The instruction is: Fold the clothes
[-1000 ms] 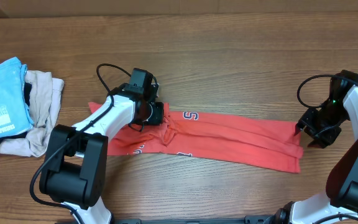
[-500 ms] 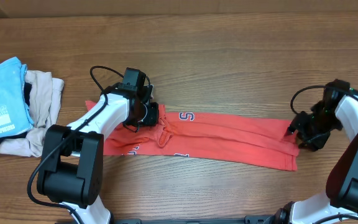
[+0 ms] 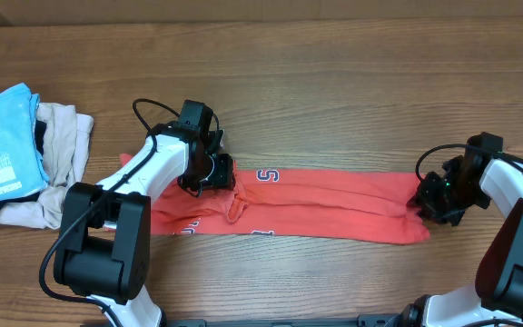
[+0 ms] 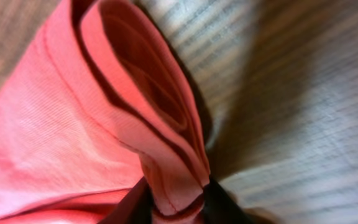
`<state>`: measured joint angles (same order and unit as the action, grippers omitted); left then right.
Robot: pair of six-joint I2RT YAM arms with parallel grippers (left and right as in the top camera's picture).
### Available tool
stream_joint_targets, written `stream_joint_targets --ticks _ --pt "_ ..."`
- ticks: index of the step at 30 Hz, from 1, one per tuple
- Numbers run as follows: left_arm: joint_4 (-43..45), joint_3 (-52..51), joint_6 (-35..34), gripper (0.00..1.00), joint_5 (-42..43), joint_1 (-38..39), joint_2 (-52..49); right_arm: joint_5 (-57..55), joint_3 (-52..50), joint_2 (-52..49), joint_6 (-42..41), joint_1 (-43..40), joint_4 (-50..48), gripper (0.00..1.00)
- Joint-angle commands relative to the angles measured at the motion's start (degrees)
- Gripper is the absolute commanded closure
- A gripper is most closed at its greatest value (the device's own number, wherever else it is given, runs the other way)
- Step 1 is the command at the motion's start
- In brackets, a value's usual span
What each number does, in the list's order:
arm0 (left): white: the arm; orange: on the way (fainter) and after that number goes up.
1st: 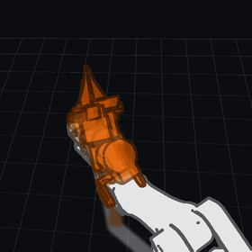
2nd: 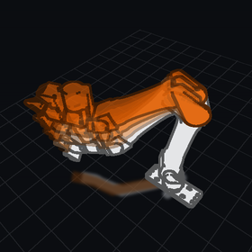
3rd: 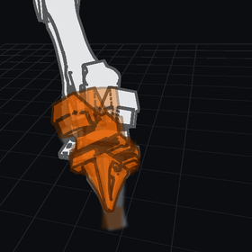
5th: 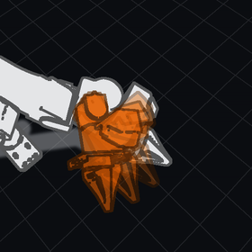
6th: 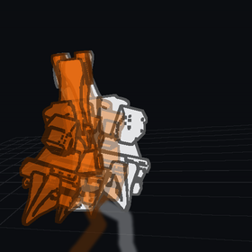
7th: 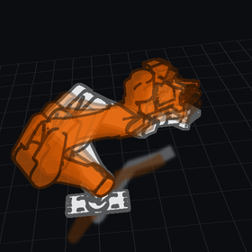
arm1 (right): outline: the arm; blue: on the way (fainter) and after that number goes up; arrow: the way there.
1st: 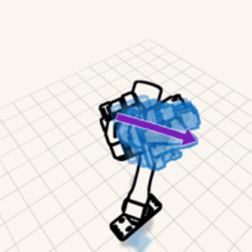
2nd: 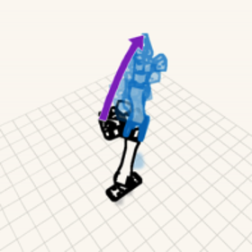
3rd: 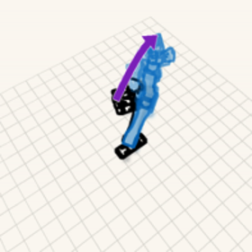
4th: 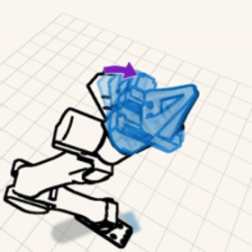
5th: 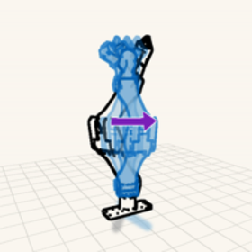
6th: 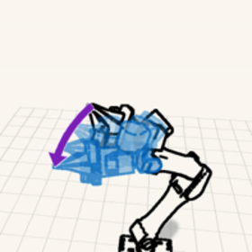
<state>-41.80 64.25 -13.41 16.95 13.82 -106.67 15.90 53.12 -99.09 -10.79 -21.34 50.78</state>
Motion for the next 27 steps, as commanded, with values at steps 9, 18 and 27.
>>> stream_joint_targets --ticks 9,18,27 --pt "-1.4 7.4 1.4 0.50 0.3 -0.4 -1.7 6.1 -0.4 -1.0 -0.4 0.4 -16.5 0.96" --pt "-4.5 12.9 1.4 0.48 5.1 -0.4 -1.7 -3.2 3.5 -1.0 -1.2 0.4 -24.4 0.96" --pt "-18.2 13.0 1.4 0.59 1.5 -1.1 -1.7 -21.5 20.5 -1.0 2.3 0.4 -9.3 0.96"
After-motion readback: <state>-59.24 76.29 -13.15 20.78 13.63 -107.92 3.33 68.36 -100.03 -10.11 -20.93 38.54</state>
